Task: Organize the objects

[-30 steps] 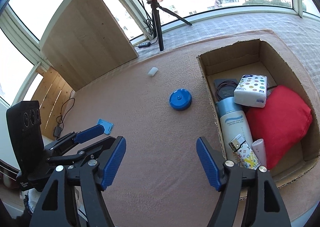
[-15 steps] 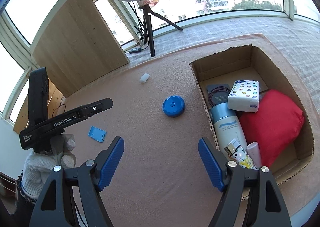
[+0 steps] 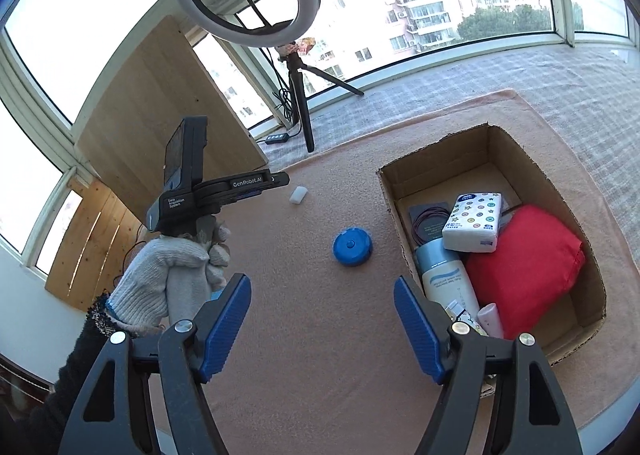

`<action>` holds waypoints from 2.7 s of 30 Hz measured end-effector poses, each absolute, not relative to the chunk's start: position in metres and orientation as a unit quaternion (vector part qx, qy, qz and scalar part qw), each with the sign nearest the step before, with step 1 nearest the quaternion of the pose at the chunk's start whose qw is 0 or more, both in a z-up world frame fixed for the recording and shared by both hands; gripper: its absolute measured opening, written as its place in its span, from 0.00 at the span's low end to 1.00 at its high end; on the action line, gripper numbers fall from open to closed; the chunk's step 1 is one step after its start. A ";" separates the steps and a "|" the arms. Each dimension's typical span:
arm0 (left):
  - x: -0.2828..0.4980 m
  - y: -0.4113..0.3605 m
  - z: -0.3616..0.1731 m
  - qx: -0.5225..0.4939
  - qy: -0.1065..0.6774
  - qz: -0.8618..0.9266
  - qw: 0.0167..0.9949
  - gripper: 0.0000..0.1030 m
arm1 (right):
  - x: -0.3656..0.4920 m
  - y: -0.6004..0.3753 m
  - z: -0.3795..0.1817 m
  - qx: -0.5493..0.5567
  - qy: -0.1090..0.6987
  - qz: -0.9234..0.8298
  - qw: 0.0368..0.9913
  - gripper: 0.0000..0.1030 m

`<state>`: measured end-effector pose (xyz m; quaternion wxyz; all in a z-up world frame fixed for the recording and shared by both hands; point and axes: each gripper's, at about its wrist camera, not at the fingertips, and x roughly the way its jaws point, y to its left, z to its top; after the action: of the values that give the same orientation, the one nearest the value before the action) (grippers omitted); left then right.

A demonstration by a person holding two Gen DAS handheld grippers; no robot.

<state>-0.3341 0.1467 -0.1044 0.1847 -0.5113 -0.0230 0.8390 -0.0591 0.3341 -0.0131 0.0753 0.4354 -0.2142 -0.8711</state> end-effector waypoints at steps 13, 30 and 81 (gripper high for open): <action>-0.393 0.163 -0.159 -0.540 -0.035 0.828 0.149 0.47 | -0.060 0.339 -0.057 0.480 -0.230 -0.844 0.070 0.68; -0.348 0.160 -0.174 -0.540 0.049 0.815 0.205 0.15 | -0.083 0.330 -0.058 0.486 -0.227 -0.840 0.083 0.68; -0.320 0.050 -0.175 -0.520 -0.069 0.841 0.132 0.21 | -0.180 0.268 -0.083 0.549 -0.162 -0.804 0.161 0.58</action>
<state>-0.3202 0.0496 -0.1753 0.1318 -0.5199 -0.0685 0.8412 -0.1802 0.2684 -0.0829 0.1608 0.5486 -0.1615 -0.8044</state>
